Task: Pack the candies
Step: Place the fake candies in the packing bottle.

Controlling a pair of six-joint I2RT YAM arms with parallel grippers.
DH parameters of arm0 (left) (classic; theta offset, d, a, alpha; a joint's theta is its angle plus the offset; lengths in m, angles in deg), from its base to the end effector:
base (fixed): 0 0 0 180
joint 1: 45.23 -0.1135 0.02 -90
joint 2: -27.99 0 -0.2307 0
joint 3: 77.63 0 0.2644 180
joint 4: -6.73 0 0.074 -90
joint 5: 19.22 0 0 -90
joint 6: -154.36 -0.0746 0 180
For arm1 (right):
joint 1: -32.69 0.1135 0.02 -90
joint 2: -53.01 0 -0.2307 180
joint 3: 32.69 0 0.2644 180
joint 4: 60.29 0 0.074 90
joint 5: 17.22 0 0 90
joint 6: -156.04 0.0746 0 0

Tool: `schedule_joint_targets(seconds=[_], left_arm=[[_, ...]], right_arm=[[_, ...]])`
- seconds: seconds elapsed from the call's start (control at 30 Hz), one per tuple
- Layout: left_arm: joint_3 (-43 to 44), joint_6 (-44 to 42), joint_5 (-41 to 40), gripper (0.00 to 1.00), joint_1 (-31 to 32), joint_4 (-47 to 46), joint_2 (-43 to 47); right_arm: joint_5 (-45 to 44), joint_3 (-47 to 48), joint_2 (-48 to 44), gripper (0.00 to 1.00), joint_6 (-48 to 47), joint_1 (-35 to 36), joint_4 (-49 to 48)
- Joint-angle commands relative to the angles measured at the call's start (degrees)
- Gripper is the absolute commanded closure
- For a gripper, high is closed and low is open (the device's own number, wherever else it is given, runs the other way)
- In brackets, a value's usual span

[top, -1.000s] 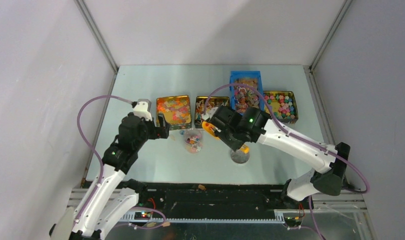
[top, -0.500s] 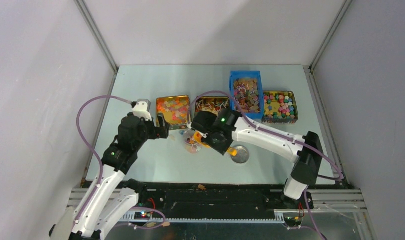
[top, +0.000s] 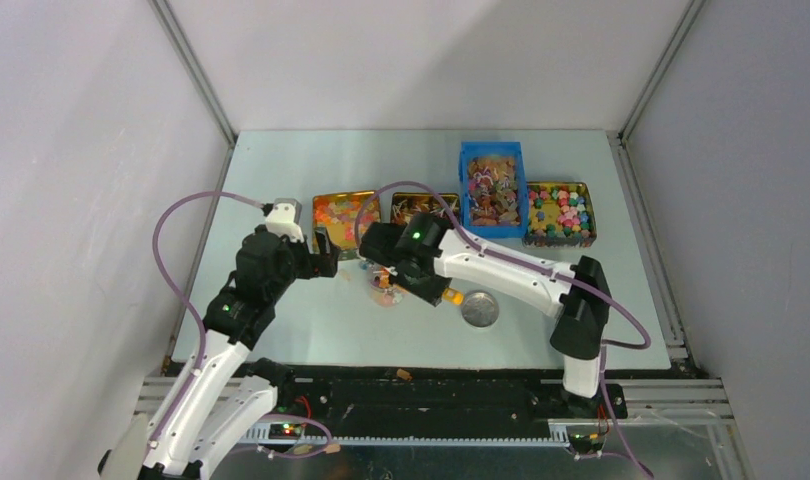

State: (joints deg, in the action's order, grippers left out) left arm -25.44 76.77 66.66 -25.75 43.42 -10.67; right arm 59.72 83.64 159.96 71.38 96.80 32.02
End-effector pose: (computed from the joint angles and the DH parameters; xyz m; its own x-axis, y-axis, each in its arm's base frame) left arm 0.2218 -0.0728 0.2611 -0.4202 -0.0787 -0.9040 0.1843 0.9681 -0.1700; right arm 0.1751 0.3221 0.2317 -0.5119 -0.8470 -0.1434 -0.8201 0.5315 -0.2118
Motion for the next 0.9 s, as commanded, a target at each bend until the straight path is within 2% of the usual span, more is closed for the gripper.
schedule_joint_targets(seconds=[0.0,0.87], left_arm=[[1.3,-1.1,0.1,0.02,0.5,-1.0,0.7],[1.2,-1.1,0.0,0.02,0.5,-0.9,0.7]], right_arm=[[-6.0,3.4,1.8,1.00,-0.5,1.4,4.9],[-15.8,6.4,5.0,1.00,-0.4,3.9,7.7]])
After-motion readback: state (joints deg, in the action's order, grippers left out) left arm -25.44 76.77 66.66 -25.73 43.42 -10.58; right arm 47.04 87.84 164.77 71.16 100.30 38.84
